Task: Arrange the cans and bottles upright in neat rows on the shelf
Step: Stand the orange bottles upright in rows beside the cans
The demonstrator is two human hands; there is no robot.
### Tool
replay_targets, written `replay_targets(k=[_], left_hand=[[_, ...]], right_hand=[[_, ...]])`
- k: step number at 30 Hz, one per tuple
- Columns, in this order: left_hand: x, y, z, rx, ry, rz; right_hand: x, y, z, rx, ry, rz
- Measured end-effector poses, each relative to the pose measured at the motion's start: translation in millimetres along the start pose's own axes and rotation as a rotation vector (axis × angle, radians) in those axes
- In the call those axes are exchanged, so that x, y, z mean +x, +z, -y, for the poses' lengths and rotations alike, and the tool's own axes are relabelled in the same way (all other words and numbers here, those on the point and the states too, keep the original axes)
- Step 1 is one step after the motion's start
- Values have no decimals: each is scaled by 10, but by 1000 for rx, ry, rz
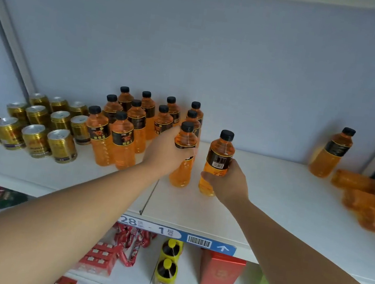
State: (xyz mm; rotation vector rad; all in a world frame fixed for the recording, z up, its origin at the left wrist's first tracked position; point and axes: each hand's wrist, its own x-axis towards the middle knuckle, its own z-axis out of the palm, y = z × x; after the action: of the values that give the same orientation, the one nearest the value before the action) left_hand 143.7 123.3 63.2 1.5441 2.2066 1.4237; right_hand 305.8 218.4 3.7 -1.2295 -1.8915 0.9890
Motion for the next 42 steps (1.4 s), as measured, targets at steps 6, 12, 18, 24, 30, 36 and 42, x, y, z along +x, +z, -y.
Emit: replay_targets(k=[6, 12, 18, 24, 30, 36, 42], left_hand=[[144, -399, 439, 38, -10, -39], [205, -510, 713, 69, 11, -53], [225, -423, 879, 72, -19, -65], [297, -396, 964, 84, -24, -58], [282, -368, 993, 95, -9, -70], [289, -363, 1009, 102, -42, -71], [325, -345, 999, 101, -50, -56]], right_hand=[[64, 587, 266, -19, -1, 22], [77, 892, 356, -44, 13, 29], [118, 1007, 311, -27, -10, 21], [156, 1075, 205, -40, -30, 30], [192, 1110, 139, -69, -22, 49], [176, 1127, 158, -74, -19, 66], [109, 1093, 95, -139, 44, 120]])
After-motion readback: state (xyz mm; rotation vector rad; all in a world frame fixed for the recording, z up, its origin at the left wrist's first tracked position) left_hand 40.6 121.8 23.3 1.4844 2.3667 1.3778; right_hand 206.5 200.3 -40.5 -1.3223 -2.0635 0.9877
